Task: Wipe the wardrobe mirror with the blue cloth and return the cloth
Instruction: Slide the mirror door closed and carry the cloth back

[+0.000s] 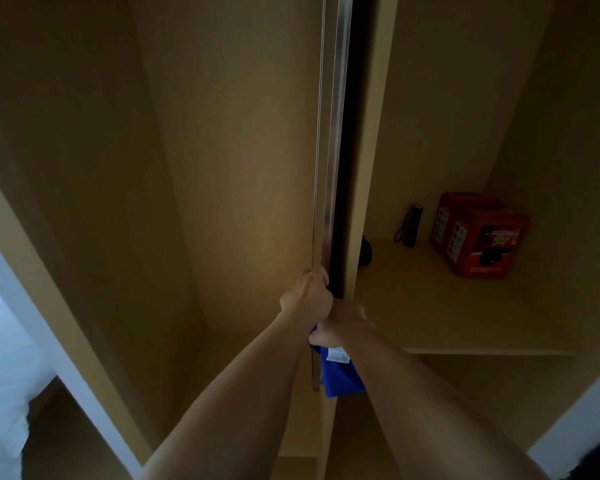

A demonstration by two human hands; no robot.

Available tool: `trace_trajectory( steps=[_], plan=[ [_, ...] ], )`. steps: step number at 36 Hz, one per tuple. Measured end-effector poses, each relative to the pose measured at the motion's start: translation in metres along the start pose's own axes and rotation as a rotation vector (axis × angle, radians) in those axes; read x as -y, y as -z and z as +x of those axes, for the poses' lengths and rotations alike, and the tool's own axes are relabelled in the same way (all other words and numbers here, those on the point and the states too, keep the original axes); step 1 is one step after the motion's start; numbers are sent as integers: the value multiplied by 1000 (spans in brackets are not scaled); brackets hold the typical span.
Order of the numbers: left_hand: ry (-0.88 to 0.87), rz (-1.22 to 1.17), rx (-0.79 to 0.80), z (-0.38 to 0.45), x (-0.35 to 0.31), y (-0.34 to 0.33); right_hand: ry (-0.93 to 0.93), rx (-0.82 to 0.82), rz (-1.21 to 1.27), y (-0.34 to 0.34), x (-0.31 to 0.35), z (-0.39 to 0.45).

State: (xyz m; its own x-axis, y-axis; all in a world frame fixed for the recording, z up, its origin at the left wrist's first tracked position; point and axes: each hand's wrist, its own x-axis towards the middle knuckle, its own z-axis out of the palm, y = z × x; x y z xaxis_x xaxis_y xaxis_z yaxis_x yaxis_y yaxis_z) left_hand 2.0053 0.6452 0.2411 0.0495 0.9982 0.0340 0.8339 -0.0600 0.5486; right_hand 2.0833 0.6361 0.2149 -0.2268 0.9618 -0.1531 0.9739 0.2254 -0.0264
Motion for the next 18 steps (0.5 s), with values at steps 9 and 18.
trace_trajectory(
  steps=[9, 18],
  plan=[
    [-37, -1, -14, -2, 3, 1, -7, -31, 15, -2, 1, -2],
    [103, -236, -275, -19, 31, -4, -90, -49, 166, -7, 0, -8]
  ],
)
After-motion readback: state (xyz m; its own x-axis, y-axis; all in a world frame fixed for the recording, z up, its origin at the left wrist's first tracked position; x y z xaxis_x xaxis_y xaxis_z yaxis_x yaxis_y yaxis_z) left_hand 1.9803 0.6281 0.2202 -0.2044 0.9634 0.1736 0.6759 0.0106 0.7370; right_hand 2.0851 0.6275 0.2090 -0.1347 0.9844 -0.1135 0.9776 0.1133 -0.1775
